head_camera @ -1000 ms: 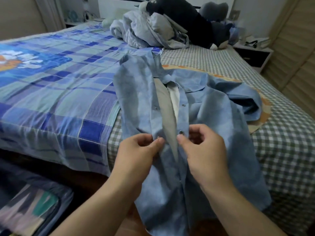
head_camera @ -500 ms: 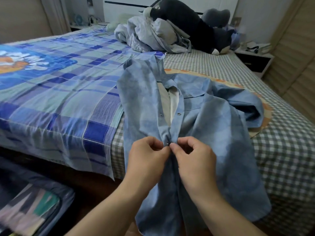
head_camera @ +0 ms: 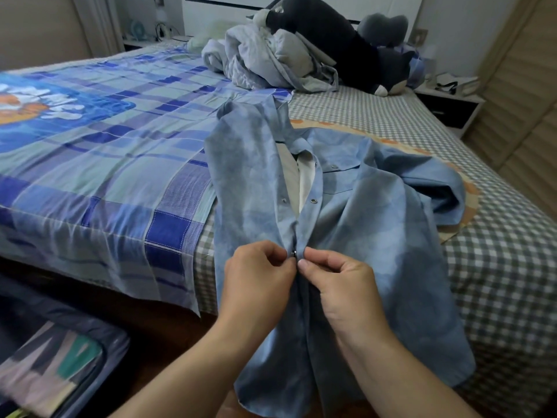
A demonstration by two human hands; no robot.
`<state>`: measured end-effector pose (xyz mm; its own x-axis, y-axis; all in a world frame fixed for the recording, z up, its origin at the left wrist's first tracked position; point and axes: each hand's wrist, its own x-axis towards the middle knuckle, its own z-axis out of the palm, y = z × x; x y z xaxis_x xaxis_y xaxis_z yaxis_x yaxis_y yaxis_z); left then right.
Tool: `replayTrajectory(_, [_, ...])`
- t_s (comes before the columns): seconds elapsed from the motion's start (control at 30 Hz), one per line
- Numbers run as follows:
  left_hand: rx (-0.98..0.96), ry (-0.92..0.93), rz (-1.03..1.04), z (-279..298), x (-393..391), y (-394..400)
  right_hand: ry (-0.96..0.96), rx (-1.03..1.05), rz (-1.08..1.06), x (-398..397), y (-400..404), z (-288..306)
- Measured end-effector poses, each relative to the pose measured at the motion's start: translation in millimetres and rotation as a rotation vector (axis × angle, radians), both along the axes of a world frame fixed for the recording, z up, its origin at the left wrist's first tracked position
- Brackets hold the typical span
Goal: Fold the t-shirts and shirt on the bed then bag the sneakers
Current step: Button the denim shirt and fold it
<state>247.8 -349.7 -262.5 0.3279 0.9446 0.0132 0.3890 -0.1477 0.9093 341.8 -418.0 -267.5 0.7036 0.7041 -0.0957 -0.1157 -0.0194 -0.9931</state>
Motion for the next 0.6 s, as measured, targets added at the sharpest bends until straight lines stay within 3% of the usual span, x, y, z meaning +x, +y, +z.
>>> replayTrajectory(0.17, [0.062,0.041,-0.041,0,-2,-2,-0.027,-0.018,0.023,0,-2,0])
replayTrajectory(0.33, [-0.05,-0.035,-0.034,-1,-2,-2,-0.114,-0.041,0.009,-3,-1,-3])
replayTrajectory(0.6, [-0.027,-0.016,-0.049,0,-2,-1,-0.088,-0.025,-0.032,-9,-1,-10])
